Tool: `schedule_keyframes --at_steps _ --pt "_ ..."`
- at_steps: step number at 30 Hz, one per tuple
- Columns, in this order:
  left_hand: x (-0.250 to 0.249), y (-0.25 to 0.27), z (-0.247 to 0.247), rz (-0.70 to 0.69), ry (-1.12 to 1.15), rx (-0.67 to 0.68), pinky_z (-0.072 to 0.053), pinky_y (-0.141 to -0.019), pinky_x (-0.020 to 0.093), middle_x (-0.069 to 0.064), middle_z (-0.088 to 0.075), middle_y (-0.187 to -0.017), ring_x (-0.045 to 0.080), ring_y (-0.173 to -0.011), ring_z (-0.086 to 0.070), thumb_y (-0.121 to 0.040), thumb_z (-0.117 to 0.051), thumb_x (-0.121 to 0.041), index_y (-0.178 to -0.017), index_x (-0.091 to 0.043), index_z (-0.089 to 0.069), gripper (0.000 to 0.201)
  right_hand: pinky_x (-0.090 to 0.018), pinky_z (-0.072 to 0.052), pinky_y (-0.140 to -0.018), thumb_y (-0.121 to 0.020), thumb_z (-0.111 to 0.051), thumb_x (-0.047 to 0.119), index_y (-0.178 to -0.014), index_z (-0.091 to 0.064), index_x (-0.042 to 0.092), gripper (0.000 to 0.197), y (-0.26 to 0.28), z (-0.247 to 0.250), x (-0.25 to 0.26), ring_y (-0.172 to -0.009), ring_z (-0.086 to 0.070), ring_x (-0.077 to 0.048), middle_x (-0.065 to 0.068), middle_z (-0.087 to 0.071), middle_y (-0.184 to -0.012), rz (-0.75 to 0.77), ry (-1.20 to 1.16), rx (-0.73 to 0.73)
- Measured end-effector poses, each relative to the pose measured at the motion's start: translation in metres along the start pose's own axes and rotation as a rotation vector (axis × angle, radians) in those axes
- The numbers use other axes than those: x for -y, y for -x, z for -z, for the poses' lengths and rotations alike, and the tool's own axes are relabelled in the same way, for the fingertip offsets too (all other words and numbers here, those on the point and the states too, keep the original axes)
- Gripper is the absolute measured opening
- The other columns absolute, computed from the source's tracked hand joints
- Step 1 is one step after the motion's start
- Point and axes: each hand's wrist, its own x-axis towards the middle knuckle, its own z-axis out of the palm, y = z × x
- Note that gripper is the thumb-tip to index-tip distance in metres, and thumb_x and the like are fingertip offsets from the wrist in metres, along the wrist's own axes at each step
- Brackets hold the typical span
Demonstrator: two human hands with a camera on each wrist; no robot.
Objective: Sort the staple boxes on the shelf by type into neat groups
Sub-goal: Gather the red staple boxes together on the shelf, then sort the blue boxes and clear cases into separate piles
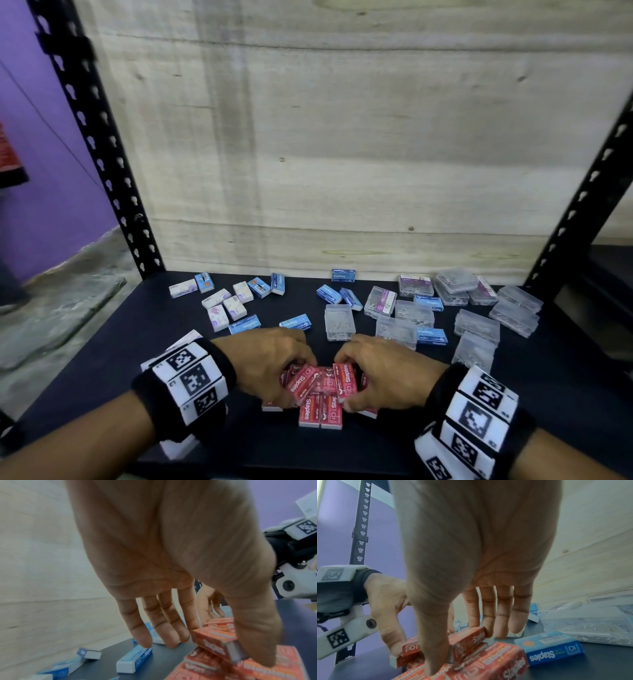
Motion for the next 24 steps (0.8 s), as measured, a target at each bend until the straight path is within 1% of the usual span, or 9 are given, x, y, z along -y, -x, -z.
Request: schedule_keyframes --at_steps 2,4,7,11,16,20,22,24 --pt "0.000 -0.001 -0.002 0.061 0.015 -0.027 -0.046 -0.088 0.026 -0.018 -0.048 -0.115 0.003 -0.095 -0.048 -0.074 -0.071 -0.059 -0.124 -0.034 -0.054 0.058 -0.030 -0.045 -0.091 -0.075 -0.076 0.055 -0.122 -0.053 0.031 0.057 -0.002 0.001 0.001 -0.107 -0.047 -0.009 0.013 -0.050 -0.115 -0.008 -0.005 -0.014" --pt "-0.002 -0.003 -0.004 0.114 -0.007 -0.055 -0.049 -0.085 0.029 -0.017 -0.050 -0.112 0.005 -0.093 -0.051 -0.072 -0.069 -0.064 -0.121 -0.034 -0.054 0.059 -0.031 -0.046 -0.090 -0.074 -0.077 0.055 -0.120 -0.054 0.031 0.056 -0.004 0.002 0.005 -0.106 -0.047 -0.009 0.013 -0.051 -0.114 -0.011 -0.007 -0.025" --pt "-0.006 -0.004 -0.006 0.138 -0.025 -0.067 -0.051 -0.085 0.034 -0.015 -0.052 -0.109 0.008 -0.095 -0.054 -0.072 -0.068 -0.066 -0.119 -0.033 -0.055 0.058 -0.032 -0.047 -0.089 -0.074 -0.077 0.056 -0.120 -0.054 0.029 0.057 -0.008 0.001 0.010 -0.106 -0.047 -0.010 0.011 -0.053 -0.116 -0.007 -0.006 -0.027" --pt "-0.010 -0.005 -0.007 0.149 -0.018 -0.047 -0.051 -0.086 0.037 -0.014 -0.053 -0.111 0.010 -0.097 -0.055 -0.074 -0.066 -0.067 -0.121 -0.032 -0.055 0.060 -0.032 -0.045 -0.092 -0.075 -0.076 0.057 -0.121 -0.053 0.028 0.059 -0.009 -0.001 0.013 -0.109 -0.045 -0.010 0.008 -0.053 -0.117 0.003 -0.001 -0.010" --pt "-0.010 -0.004 -0.007 0.145 0.001 -0.038 -0.051 -0.086 0.037 -0.013 -0.052 -0.111 0.010 -0.097 -0.055 -0.074 -0.067 -0.066 -0.123 -0.032 -0.054 0.061 -0.034 -0.045 -0.094 -0.076 -0.076 0.057 -0.123 -0.052 0.027 0.061 -0.009 -0.002 0.014 -0.110 -0.044 -0.011 0.008 -0.052 -0.117 -0.001 0.005 -0.012" --pt "-0.008 -0.005 -0.008 0.130 0.020 -0.037 -0.051 -0.086 0.036 -0.013 -0.051 -0.111 0.010 -0.098 -0.054 -0.075 -0.068 -0.064 -0.125 -0.033 -0.052 0.061 -0.033 -0.044 -0.093 -0.076 -0.075 0.057 -0.124 -0.051 0.027 0.062 -0.010 -0.003 0.014 -0.107 -0.042 -0.009 0.008 -0.051 -0.118 0.003 0.008 -0.011" --pt "-0.007 -0.006 -0.009 0.118 0.038 -0.046 -0.051 -0.086 0.034 -0.014 -0.051 -0.111 0.009 -0.097 -0.054 -0.074 -0.067 -0.067 -0.126 -0.034 -0.052 0.064 -0.033 -0.044 -0.094 -0.076 -0.074 0.059 -0.126 -0.050 0.028 0.064 -0.010 -0.003 0.013 -0.109 -0.042 -0.009 0.008 -0.050 -0.118 0.007 0.008 -0.006" --pt "-0.004 -0.005 -0.010 0.108 0.062 -0.053 -0.050 -0.086 0.030 -0.016 -0.051 -0.113 0.006 -0.096 -0.053 -0.070 -0.067 -0.073 -0.129 -0.034 -0.050 0.073 -0.033 -0.044 -0.096 -0.076 -0.072 0.064 -0.129 -0.049 0.029 0.068 -0.011 -0.002 0.013 -0.112 -0.042 -0.010 0.008 -0.050 -0.121 0.016 -0.005 0.012"
